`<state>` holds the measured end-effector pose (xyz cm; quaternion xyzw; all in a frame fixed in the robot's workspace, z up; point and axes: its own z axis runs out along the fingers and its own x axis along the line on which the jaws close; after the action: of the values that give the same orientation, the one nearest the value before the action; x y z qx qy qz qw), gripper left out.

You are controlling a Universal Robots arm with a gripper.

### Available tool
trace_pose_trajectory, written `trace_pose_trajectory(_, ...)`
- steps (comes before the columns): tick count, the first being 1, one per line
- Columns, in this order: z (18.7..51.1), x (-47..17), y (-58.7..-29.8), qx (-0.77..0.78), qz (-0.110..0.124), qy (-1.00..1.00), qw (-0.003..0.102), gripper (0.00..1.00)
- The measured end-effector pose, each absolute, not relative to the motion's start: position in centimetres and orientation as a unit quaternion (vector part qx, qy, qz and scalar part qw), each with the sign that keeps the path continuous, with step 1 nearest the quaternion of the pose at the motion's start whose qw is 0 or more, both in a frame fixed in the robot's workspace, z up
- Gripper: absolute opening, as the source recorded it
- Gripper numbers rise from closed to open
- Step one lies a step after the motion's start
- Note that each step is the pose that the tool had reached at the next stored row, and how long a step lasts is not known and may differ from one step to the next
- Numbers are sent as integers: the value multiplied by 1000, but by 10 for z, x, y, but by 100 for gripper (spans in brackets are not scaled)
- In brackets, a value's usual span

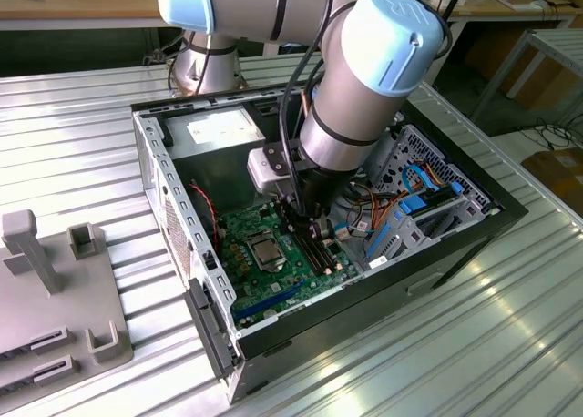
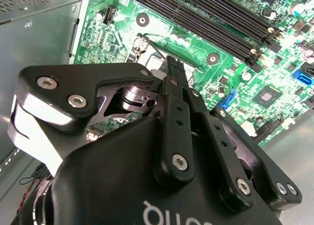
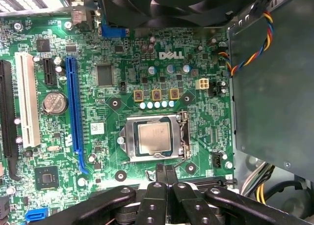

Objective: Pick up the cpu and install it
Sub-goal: 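Install the first cpu locking lever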

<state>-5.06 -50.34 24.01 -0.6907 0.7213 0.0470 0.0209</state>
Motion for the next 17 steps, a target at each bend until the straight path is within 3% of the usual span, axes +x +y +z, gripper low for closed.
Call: trace_pose_trajectory(17,233,-51,-511,-691,37,722,11,11)
